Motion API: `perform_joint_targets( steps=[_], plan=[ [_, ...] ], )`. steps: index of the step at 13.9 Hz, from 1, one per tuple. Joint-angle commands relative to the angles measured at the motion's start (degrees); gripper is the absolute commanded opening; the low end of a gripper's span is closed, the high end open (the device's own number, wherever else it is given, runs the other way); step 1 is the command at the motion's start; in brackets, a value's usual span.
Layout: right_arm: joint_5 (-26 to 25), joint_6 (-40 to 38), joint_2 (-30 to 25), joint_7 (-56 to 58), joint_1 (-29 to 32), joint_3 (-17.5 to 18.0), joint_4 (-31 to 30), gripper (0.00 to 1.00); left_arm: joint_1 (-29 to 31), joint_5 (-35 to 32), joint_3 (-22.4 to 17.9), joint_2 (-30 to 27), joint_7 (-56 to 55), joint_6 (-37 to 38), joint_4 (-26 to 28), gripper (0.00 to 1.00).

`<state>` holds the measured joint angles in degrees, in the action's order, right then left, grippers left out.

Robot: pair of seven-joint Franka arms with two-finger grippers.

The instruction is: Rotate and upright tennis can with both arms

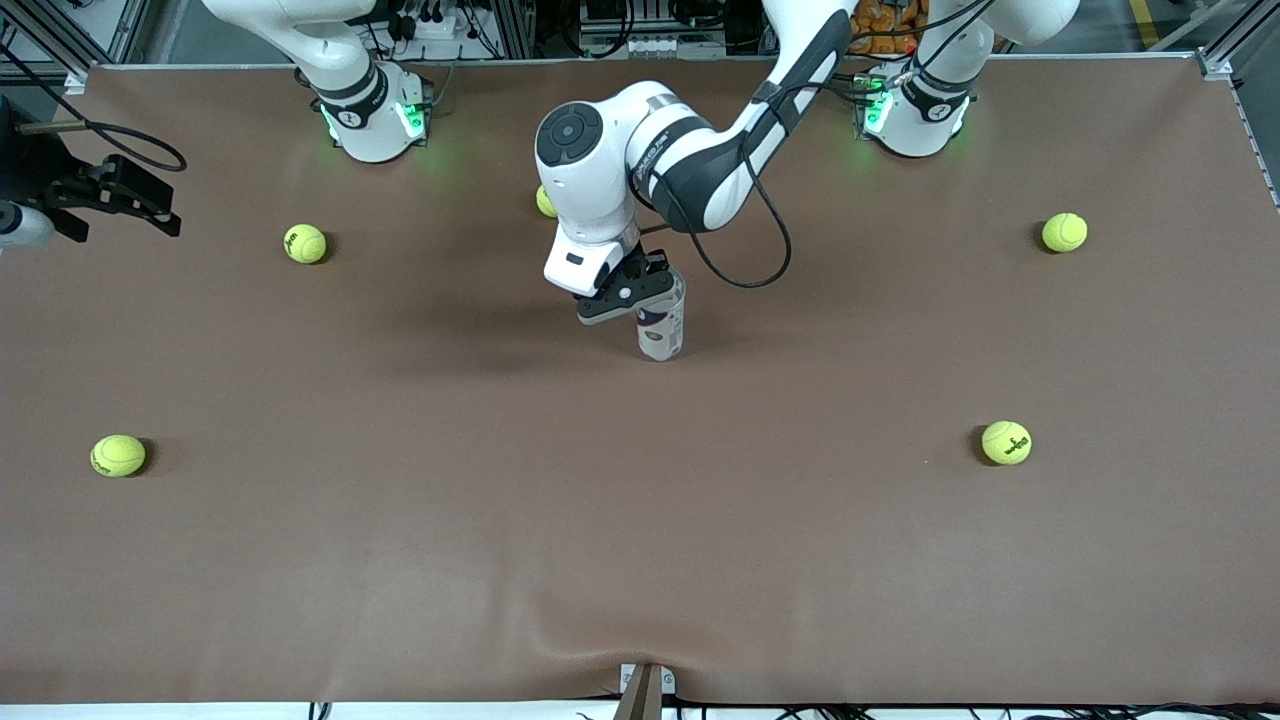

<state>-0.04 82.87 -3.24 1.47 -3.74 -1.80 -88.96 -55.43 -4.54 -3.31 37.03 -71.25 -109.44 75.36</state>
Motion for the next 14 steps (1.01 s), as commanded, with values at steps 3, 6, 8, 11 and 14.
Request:
perform_joint_targets(
  steps=[3, 6, 8, 11, 14],
  plan=[
    [0.83, -0.52, -1.69, 0.55, 0.4, 0.4, -1.13, 1.0, -0.03, -1.0, -0.29, -0.99, -0.29, 0.36, -0.83, 1.0],
    [0.83, -0.52, -1.69, 0.55, 0.4, 0.48, -1.13, 1.0, 0.58, -1.0, -0.55, -3.01, -0.21, 1.59, -0.83, 1.0],
    [0.83, -0.52, -1.69, 0.55, 0.4, 0.48, -1.13, 1.0, 1.46, -0.82, -0.47, -4.33, -0.38, 1.86, -0.83, 1.0],
    [0.83, -0.52, -1.69, 0.55, 0.4, 0.48, -1.13, 1.0, 4.18, -0.82, -0.47, -6.78, -0.12, 3.09, -0.92, 1.0],
    [0.92, -0.52, -1.86, 0.55, 0.32, 0.66, -0.96, 1.0, 8.22, -0.48, -0.2, -8.81, 3.39, 3.53, -0.92, 1.0]
  ],
)
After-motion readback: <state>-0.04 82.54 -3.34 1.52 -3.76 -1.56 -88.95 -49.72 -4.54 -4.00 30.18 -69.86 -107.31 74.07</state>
